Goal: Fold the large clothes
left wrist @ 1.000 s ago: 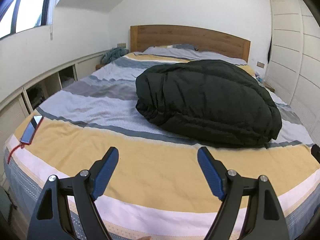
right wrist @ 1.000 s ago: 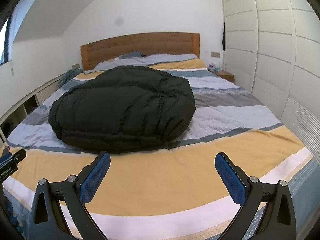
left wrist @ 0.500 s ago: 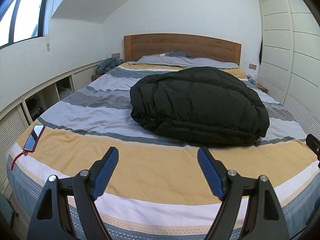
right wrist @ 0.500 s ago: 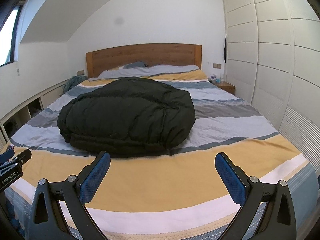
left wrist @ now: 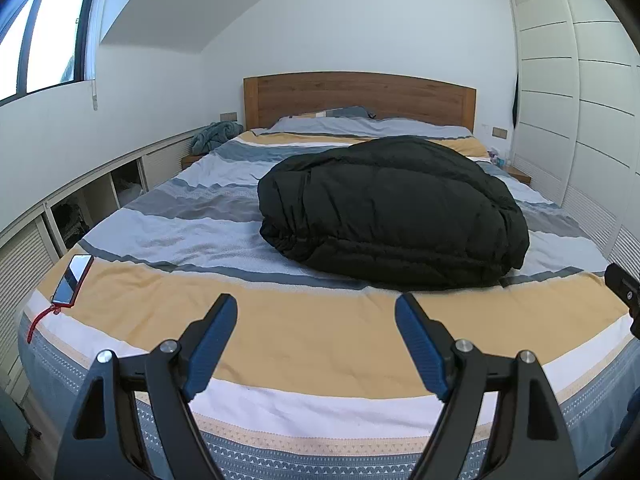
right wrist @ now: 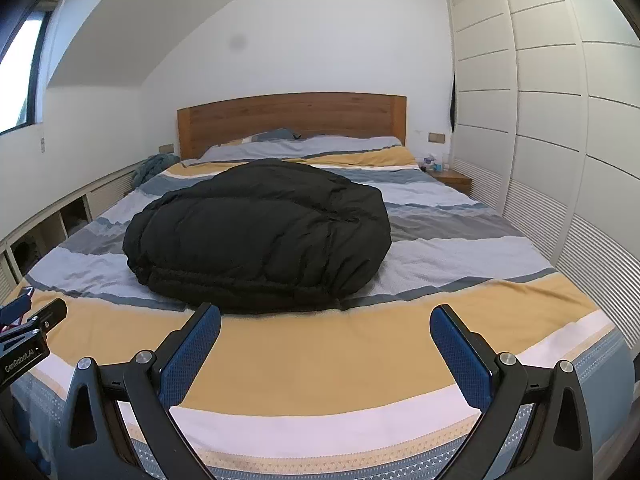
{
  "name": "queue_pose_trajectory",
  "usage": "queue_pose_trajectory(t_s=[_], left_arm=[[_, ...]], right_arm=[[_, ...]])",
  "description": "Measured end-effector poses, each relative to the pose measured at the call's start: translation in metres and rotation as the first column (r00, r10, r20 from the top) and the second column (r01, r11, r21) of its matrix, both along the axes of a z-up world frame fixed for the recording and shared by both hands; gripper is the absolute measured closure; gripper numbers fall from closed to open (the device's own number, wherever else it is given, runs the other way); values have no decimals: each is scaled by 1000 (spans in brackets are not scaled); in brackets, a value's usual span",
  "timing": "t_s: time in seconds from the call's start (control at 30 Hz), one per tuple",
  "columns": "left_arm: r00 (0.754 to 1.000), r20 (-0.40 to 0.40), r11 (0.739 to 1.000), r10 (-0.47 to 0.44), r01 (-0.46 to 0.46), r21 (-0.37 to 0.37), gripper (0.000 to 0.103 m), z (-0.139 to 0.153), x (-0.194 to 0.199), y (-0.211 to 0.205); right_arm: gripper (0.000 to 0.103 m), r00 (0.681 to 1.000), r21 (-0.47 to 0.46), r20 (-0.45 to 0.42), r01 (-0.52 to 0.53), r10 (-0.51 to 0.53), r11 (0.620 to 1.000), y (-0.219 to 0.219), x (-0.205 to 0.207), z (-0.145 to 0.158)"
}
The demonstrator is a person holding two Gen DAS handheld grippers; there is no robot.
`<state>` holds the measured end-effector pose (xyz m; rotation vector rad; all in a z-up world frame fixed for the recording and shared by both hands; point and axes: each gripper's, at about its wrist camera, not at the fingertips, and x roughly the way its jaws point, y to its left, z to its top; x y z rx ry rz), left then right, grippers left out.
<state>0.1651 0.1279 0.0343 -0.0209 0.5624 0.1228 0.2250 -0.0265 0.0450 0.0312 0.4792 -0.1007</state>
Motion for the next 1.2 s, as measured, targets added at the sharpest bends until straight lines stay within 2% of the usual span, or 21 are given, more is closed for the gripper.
queue_pose_trajectory(t_s=[0.53, 1.2], left_arm=[[1000, 11, 1000, -6, 5, 18, 23, -3, -3, -3], [1000, -3, 1000, -19, 20, 13, 23, -14, 3, -2]], right_arm=[[0, 999, -7, -16, -30, 30, 1000, 6, 0, -10], [0, 998, -38, -57, -20, 18, 999, 5, 7, -24]])
